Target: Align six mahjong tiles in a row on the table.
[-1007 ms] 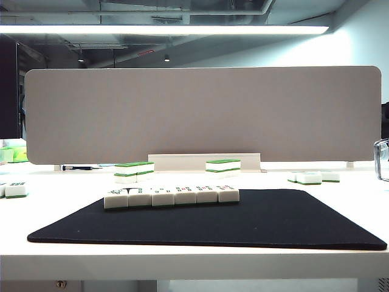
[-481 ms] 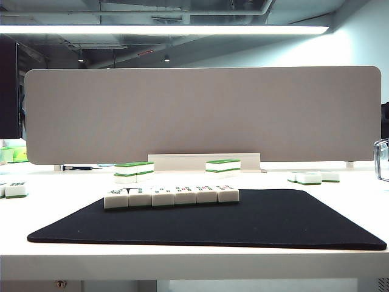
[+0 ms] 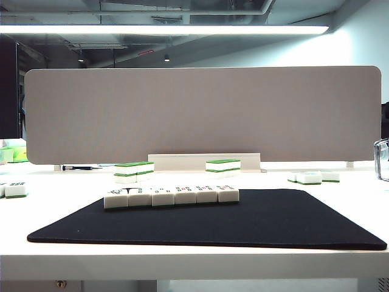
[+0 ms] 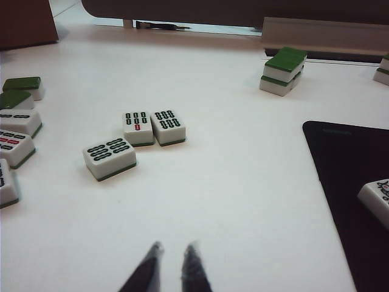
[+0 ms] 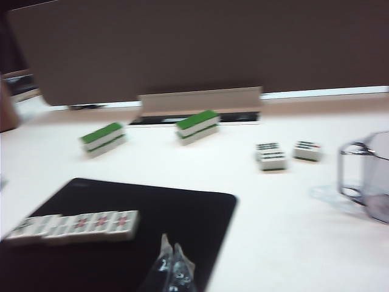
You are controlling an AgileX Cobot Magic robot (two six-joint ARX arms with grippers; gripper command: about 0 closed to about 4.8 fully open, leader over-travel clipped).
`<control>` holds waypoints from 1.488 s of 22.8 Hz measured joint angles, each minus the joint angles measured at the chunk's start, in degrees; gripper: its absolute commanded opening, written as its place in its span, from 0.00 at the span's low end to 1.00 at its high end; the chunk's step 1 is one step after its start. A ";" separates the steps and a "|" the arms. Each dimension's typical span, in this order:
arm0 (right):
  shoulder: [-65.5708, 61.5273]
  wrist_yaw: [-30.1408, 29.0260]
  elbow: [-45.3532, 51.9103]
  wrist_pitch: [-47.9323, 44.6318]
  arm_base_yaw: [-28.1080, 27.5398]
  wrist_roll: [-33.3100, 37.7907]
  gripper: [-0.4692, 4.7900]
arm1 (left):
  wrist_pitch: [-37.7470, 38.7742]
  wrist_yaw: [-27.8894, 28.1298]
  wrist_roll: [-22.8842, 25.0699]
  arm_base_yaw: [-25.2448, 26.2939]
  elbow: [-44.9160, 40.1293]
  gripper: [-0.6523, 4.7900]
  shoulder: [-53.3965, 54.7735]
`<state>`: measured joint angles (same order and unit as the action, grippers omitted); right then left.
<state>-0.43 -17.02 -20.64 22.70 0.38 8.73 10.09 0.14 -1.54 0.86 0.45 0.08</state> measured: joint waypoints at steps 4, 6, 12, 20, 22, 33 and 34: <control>0.00 9.18 7.08 -3.43 0.00 0.24 0.09 | 0.00 0.00 -0.02 0.00 0.00 0.21 0.02; 0.00 13.22 10.10 -5.38 0.00 0.26 0.09 | 0.00 0.02 -0.02 0.00 0.00 0.21 0.02; 0.02 21.07 16.96 -12.11 0.00 0.35 0.09 | 0.00 0.00 -0.02 0.00 0.00 0.21 0.00; 0.02 21.42 20.31 -13.14 0.00 0.39 0.09 | 0.00 0.00 0.00 0.00 0.00 0.21 0.00; 0.02 21.42 20.31 -12.55 0.00 0.20 0.09 | 0.00 0.00 -0.02 0.00 0.00 0.21 0.00; 0.02 21.33 20.31 -12.55 0.00 0.22 0.09 | 0.00 0.00 -0.02 0.00 0.00 0.21 0.00; 0.02 21.33 20.31 -12.55 0.00 0.22 0.09 | 0.00 0.00 -0.02 0.00 0.00 0.21 0.00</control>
<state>-0.40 4.32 -0.34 10.15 0.38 8.95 10.09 0.14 -1.56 0.86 0.45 0.08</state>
